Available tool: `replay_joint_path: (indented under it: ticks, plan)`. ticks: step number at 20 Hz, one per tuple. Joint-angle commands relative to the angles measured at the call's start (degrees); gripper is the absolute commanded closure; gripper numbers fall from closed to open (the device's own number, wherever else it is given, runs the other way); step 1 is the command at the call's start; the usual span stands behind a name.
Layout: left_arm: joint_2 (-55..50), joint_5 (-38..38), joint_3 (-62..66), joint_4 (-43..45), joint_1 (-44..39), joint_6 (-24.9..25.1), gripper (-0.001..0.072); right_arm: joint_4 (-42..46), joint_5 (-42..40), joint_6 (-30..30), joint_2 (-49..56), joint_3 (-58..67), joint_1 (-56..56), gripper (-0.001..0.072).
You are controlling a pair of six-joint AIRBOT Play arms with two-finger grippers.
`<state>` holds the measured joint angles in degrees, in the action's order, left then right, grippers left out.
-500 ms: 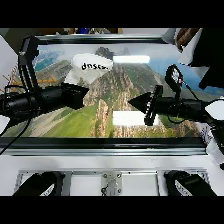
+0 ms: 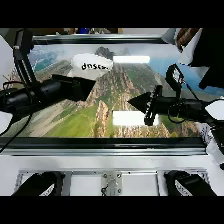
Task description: Fold the clothes and pants, and hang the long-sleeved shirts on hangers.
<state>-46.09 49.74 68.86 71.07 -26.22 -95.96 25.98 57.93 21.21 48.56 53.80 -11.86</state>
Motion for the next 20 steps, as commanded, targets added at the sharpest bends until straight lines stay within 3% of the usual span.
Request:
replay_joint_path:
  ticks: [1,2,6,10,11,15,20]
  plan:
    - [-3.7,-6.6,1.8,11.0,0.1,0.1,0.0007,-1.7,0.0,0.0,0.0,0.0,-0.1,0.0672]
    - [-10.2,-6.3,5.8,18.2,1.1,-0.1,0.0007,-1.9,0.0,0.0,0.0,0.0,-0.1,0.0672]
    - [-33.2,-6.3,18.8,18.9,10.8,2.8,0.0007,-1.8,0.0,0.0,0.0,0.0,-0.1,0.0672]
    - [-57.5,-4.9,33.0,19.5,13.0,26.4,0.0007,-1.8,0.0,0.0,0.0,0.0,-0.1,0.0672]
    - [-62.4,-4.1,36.4,20.1,12.9,30.0,0.0007,-1.8,0.0,0.0,0.0,0.0,-0.1,0.0672]
    - [-73.6,-7.9,45.2,29.6,11.3,29.7,0.0007,-1.9,0.0,0.0,0.0,0.0,-0.1,0.0673]
    - [-77.9,-15.6,48.0,32.4,11.3,27.9,0.0008,-5.1,0.0,0.0,0.0,0.0,-0.1,0.0673]
